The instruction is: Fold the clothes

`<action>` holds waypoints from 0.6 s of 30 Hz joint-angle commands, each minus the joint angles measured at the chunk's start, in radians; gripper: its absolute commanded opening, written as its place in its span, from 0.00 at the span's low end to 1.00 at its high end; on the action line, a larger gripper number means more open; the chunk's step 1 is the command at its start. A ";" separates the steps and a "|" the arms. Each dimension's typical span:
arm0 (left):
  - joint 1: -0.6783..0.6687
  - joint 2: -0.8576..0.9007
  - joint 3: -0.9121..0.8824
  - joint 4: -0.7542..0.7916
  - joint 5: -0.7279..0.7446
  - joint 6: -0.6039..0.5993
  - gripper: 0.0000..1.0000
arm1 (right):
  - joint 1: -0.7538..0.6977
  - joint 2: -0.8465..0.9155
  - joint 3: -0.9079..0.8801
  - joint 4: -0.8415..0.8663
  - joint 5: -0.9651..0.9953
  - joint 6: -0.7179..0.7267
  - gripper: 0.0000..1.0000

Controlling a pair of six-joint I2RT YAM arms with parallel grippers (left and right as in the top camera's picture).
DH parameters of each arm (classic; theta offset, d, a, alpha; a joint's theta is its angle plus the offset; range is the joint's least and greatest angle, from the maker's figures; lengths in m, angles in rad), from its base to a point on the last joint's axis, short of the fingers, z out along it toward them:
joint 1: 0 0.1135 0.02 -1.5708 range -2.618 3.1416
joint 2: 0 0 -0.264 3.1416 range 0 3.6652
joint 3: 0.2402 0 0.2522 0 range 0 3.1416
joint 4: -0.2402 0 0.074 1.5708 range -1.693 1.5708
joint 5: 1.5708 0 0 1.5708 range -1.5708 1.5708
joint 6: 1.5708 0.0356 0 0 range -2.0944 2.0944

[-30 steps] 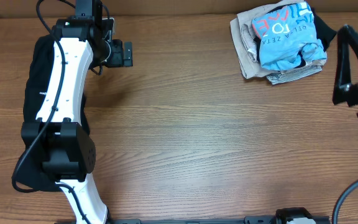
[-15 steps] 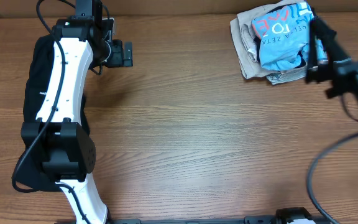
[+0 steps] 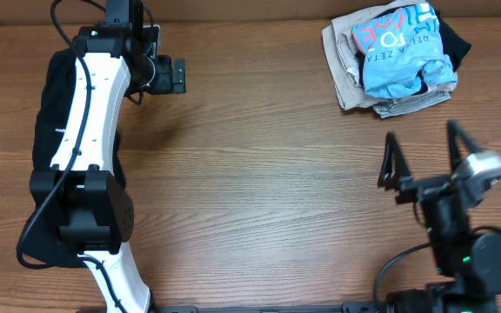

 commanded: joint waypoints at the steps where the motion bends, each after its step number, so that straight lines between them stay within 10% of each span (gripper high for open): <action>1: -0.001 -0.007 -0.001 0.000 -0.003 0.019 1.00 | 0.003 -0.106 -0.182 0.079 0.029 0.003 1.00; 18: -0.001 -0.007 -0.001 0.000 -0.003 0.019 1.00 | 0.004 -0.305 -0.485 0.062 0.032 0.003 1.00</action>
